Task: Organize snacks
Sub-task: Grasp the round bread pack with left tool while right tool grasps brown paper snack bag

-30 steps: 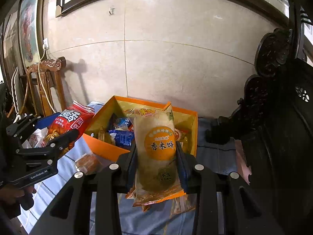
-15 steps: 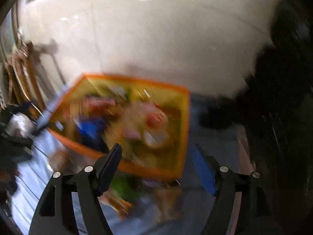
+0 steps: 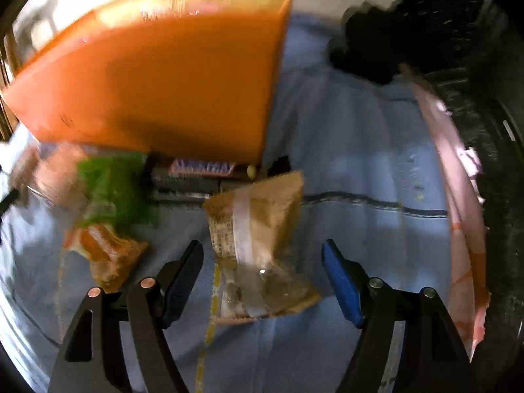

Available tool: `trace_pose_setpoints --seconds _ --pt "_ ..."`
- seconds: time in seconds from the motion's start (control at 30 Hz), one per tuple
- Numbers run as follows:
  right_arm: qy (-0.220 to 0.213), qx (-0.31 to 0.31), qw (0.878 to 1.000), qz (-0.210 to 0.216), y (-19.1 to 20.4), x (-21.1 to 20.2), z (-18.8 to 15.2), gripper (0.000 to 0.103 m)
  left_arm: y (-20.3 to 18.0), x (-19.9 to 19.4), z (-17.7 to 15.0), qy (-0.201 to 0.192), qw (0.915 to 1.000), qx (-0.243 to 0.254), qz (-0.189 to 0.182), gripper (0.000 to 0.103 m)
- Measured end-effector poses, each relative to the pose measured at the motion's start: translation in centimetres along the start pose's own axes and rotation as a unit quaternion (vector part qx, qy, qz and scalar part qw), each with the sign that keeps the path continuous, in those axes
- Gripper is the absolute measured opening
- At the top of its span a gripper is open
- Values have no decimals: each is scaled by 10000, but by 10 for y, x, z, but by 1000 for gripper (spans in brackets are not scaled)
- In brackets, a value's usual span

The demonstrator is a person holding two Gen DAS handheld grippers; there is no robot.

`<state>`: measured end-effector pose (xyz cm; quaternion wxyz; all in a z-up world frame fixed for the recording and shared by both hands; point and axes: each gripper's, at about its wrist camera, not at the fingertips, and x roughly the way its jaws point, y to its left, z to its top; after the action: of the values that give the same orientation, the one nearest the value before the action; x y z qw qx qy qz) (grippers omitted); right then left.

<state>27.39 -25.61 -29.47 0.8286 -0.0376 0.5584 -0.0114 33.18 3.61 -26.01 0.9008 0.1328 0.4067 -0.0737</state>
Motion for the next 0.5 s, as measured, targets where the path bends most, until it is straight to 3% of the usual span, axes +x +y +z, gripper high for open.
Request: trace_pose_setpoints --seconds 0.03,0.07,0.1,0.17,0.3,0.4,0.43,0.5 --pt "17 -8 9999 126 1 -1 1 39 -2 3 2 27 10000 30 -7 96" --pt "53 -64 9998 152 6 -2 2 37 -6 8 5 106 9999 81 -70 95" --pt "37 -164 9998 63 10 -3 2 37 -9 13 5 213 9993 197 -216 74" --pt "5 -223 9997 61 14 -7 -3 37 -18 10 3 168 9986 468 -157 73" --pt "-159 102 9995 268 5 -19 -11 37 -28 -9 -11 -43 9965 714 -441 68" --pt "-382 278 9981 401 3 -40 -20 37 -29 -32 -11 -348 9955 607 -645 28" --pt "-455 345 9974 445 2 -47 -22 37 -29 -38 -9 -403 9951 578 -688 20" --pt "-532 394 9965 513 5 -58 -26 37 -28 -47 -7 -466 9951 485 -729 20"
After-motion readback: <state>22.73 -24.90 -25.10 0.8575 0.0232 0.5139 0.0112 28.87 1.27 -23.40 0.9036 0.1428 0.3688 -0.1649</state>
